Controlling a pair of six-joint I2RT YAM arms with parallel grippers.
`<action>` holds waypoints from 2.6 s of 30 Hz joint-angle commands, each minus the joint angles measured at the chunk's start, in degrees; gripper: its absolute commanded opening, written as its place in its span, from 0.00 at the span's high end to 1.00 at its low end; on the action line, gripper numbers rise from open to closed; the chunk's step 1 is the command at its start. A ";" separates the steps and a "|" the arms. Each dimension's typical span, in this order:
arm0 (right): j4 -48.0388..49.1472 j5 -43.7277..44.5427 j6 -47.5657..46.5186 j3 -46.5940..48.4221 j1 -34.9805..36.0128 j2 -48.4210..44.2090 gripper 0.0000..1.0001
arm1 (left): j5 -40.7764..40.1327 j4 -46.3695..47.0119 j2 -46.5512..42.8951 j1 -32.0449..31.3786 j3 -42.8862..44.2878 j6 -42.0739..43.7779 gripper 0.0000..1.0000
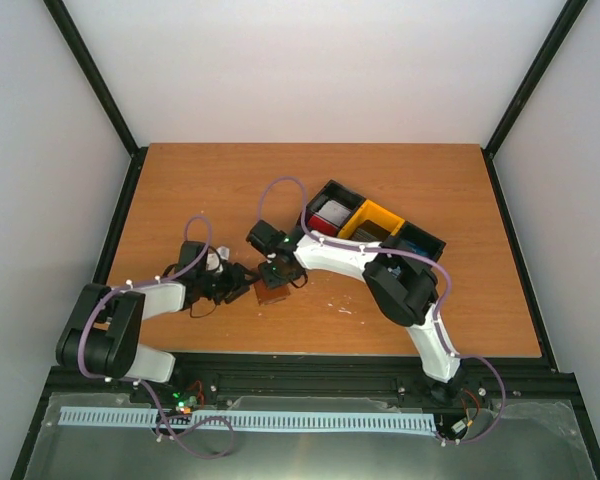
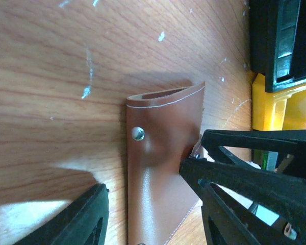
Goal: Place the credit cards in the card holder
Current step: Open the card holder at the center of the board.
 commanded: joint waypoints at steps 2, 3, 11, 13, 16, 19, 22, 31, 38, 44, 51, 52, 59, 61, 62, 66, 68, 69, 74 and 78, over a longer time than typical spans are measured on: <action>6.42 -9.72 0.27 -6.98 -2.71 -2.10 0.66 | 2.16 2.68 2.04 -0.49 -1.93 -0.99 0.48; 7.76 -11.75 0.32 -8.22 -3.38 -2.50 0.66 | 2.42 2.90 2.34 -0.49 -2.03 -0.86 0.47; 16.54 -23.55 0.74 -16.51 -8.37 -5.52 0.65 | 7.18 7.23 6.05 -0.55 -2.14 -1.56 0.42; 17.90 -25.67 0.81 -17.48 -8.99 -5.86 0.65 | 8.75 9.57 6.87 -0.71 -1.84 -1.79 0.43; 18.35 -26.59 0.69 -17.51 -9.19 -6.04 0.64 | 9.13 9.78 7.72 -1.08 -0.36 -1.51 0.51; 17.59 -24.58 0.50 -17.09 -9.19 -6.73 0.64 | 9.15 9.75 8.00 -1.21 0.17 -1.66 0.62; 16.19 -21.35 0.15 -16.68 -9.10 -7.38 0.65 | 9.34 9.99 7.16 -1.28 0.00 -1.64 0.76; 14.87 -14.43 1.99 -16.36 -8.80 -8.97 0.74 | 7.58 7.58 4.88 -1.28 0.79 -0.89 0.99; 10.78 -4.35 3.36 -16.02 -8.31 -10.75 0.84 | 5.46 5.35 3.77 -1.28 0.86 -0.02 0.99; 6.59 4.37 4.90 -15.33 -8.21 -12.31 0.87 | 5.02 4.84 3.85 -1.24 0.89 0.40 0.99; 13.30 -10.94 0.71 -17.09 -8.49 -13.94 0.60 | 4.25 2.57 4.20 -1.28 2.25 2.02 0.99; 13.92 -12.28 1.02 -17.04 -8.49 -13.56 0.58 | 4.29 2.39 4.28 -1.28 2.38 2.20 0.99; 14.91 -14.44 1.74 -17.38 -9.17 -11.82 0.57 | 4.06 2.30 4.82 -1.28 2.40 2.54 0.99; 14.88 -14.82 1.77 -17.30 -9.19 -11.24 0.58 | 4.05 2.26 4.87 -1.35 2.41 2.60 0.99; 14.94 -14.95 1.81 -17.37 -9.21 -11.17 0.60 | 4.02 2.28 4.93 -1.29 2.39 2.67 0.99; 14.49 -14.11 1.94 -17.03 -9.19 -10.46 0.68 | 4.05 2.22 5.09 -1.28 2.42 2.77 0.99; 13.52 -13.01 1.83 -16.47 -9.19 -9.69 0.73 | 4.06 2.22 5.07 -1.28 2.37 2.72 0.99; 12.87 -12.08 1.97 -16.04 -9.19 -9.24 0.73 | 4.05 2.22 5.11 -1.28 2.42 2.69 0.99; 10.47 -10.46 2.01 -14.86 -9.19 -7.84 0.74 | 4.05 2.13 5.07 -1.28 2.44 2.76 0.99; 12.58 -12.60 1.75 -15.29 -9.19 -8.10 0.76 | 4.05 2.13 5.02 -1.28 2.35 2.77 0.99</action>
